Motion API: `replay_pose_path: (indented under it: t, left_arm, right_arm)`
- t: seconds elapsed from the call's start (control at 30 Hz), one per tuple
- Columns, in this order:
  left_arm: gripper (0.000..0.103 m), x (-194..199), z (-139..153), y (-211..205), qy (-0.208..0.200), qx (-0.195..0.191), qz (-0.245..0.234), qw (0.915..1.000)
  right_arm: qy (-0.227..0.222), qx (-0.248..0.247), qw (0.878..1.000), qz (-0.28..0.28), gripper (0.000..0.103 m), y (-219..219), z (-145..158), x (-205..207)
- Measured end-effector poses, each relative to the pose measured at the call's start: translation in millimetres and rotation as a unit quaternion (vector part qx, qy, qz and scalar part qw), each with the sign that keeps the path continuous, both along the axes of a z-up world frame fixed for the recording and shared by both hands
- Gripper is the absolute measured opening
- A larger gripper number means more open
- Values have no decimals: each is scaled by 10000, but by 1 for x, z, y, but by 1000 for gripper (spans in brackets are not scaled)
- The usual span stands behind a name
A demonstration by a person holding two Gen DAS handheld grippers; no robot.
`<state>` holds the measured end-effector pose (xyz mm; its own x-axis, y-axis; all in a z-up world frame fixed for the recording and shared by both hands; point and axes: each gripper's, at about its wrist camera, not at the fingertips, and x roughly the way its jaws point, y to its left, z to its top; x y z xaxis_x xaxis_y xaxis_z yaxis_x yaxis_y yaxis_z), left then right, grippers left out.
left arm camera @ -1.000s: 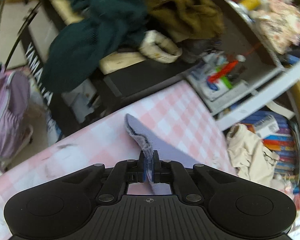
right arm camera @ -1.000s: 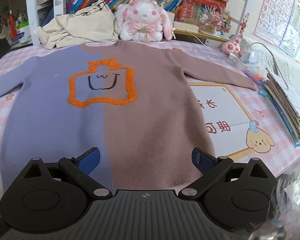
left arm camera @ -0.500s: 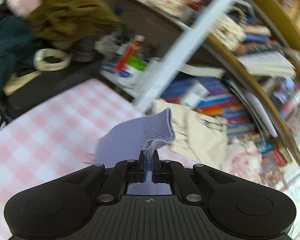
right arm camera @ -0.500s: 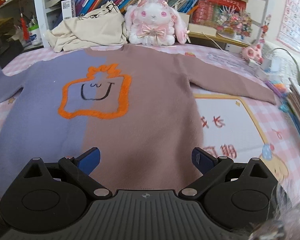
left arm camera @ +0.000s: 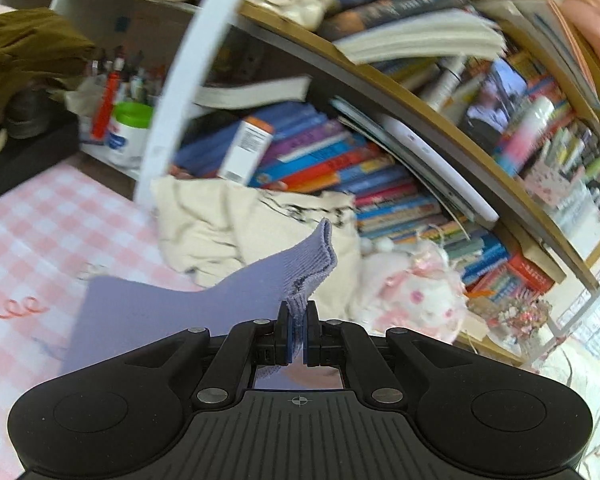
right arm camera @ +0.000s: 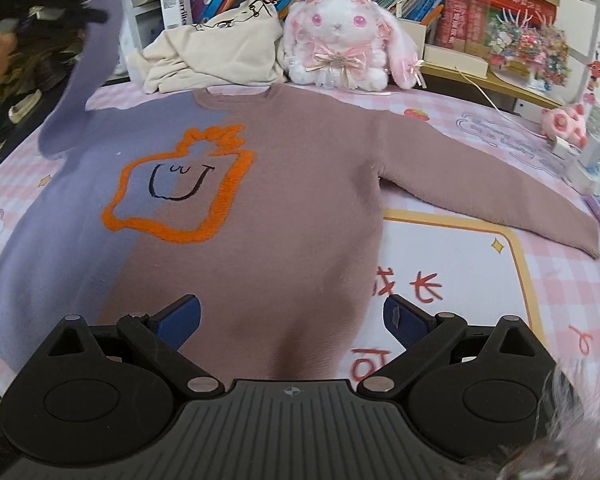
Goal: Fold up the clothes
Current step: 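Lift the lavender sleeve with the left gripper and lay it across the chest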
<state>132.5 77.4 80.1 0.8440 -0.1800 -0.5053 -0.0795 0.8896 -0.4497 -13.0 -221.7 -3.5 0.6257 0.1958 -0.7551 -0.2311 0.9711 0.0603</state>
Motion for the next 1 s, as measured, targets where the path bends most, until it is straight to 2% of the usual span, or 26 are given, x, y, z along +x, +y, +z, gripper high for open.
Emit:
replay_pose_path:
  t: [0.27,0.5,0.83,0.9,1.0]
  left_arm:
    - [3,18,-12,-58,101,99,-125,9998]
    - [3,28,-22,-88,216,102,-195,9995]
    - [4,40,-38,-120,477,253,-441,9976]
    - [7,41,-40,-125,573,322,-507,9965]
    - [27,33,-36,-127,588,373,-660,9954]
  right_arm:
    - [31,109,9997,208,99,-25,0,8]
    - [16,22,9992,401,99,-32,0,9]
    - [50,55,9996,259,99,-44,-2,11]
    - [63,68,9997,235,99,-45,-2,11]
    - [89,114,9997,195,99,-48,-3,11]
